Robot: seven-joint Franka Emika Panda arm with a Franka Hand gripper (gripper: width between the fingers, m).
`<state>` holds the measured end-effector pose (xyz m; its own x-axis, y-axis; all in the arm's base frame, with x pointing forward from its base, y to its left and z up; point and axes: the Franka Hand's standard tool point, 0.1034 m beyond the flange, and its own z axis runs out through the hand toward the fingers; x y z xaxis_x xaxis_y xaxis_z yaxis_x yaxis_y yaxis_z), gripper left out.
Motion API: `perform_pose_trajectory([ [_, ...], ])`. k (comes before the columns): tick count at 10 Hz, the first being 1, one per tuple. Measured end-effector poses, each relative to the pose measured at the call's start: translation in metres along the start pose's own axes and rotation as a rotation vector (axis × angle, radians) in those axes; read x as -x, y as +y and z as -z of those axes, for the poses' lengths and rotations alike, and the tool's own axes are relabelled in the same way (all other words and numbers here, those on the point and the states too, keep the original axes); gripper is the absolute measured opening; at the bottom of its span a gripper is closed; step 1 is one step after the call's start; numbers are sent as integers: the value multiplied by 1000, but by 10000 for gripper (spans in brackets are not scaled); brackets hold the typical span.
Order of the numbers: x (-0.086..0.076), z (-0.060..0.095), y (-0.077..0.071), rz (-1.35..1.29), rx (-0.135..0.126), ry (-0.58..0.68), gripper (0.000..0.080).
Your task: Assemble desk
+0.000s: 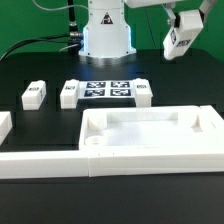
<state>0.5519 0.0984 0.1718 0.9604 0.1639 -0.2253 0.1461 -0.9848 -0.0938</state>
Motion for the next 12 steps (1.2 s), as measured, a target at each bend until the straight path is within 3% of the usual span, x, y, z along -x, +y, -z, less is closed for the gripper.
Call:
perform_pose_trajectory([
  [2,-6,1,2,-1,14,149,288],
  [3,-17,-6,1,6,23,249,288],
  [4,-26,-2,5,38,30,297,288],
  [5,-44,15,10,54,44,415,288],
  [6,-53,24,2,57,56,511,288],
  [9,-56,21,4,64,62,713,288],
  [12,-56,11,6,78,69,730,288],
])
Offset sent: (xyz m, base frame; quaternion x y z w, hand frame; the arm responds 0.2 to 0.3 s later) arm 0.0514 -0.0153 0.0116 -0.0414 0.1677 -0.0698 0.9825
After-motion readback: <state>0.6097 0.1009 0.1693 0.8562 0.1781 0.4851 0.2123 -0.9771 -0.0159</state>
